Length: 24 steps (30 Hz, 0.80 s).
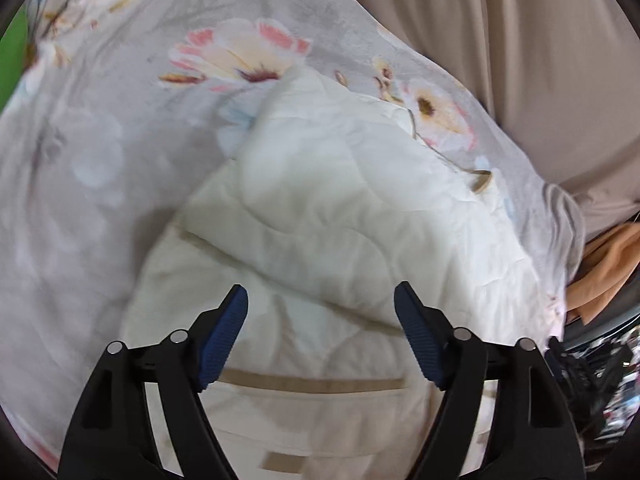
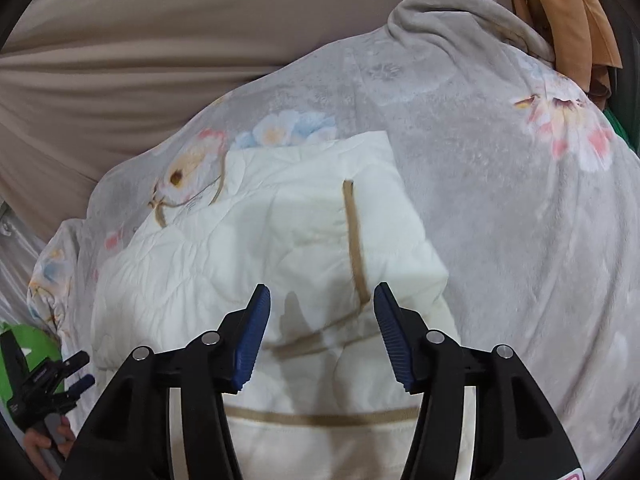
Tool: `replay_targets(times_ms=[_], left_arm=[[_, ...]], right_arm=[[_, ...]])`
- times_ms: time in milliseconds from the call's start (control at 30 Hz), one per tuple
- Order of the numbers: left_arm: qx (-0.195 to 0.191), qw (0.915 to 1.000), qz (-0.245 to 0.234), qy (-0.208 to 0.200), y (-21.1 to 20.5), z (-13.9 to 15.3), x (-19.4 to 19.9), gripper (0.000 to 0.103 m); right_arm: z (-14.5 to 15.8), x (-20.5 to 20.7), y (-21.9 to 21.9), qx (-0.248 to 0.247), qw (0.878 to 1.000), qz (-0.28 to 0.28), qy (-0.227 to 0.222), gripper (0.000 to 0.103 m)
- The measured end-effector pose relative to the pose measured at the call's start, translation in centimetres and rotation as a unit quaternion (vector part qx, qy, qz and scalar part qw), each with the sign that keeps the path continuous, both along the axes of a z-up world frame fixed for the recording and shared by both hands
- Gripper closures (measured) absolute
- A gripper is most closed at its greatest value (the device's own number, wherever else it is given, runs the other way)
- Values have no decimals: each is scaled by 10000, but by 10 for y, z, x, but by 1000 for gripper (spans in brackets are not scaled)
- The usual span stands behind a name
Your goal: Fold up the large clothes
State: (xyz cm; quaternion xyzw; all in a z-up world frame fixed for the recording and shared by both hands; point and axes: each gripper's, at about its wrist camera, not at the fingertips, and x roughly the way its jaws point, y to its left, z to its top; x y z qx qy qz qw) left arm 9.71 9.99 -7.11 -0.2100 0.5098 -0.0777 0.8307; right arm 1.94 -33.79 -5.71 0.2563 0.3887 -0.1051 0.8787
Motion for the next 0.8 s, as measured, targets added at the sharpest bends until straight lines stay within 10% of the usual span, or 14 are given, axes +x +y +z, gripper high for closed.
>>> replay_targets(times_ms=[133,233,433,600,800], left_arm=[[-87,9982,466,368,5,-21,17,29],[-80,9959,712,544,16,-28,28,59],[628,9952,662,348,19,-21,36,75],[1038,9930,471,297,9,-35,39,74],[1245,9912,375,-264,18,7,13,69]], right_arm=[[-15,17,-12,315,9991,-217,179,46],[-14,39,1,347,9984,165,409,98],[61,38,36,-329,9912,828,-979,98],[-49,68,1,75,9948,524,869,101],[1,27,-14,-243,9988,-337,240,85]])
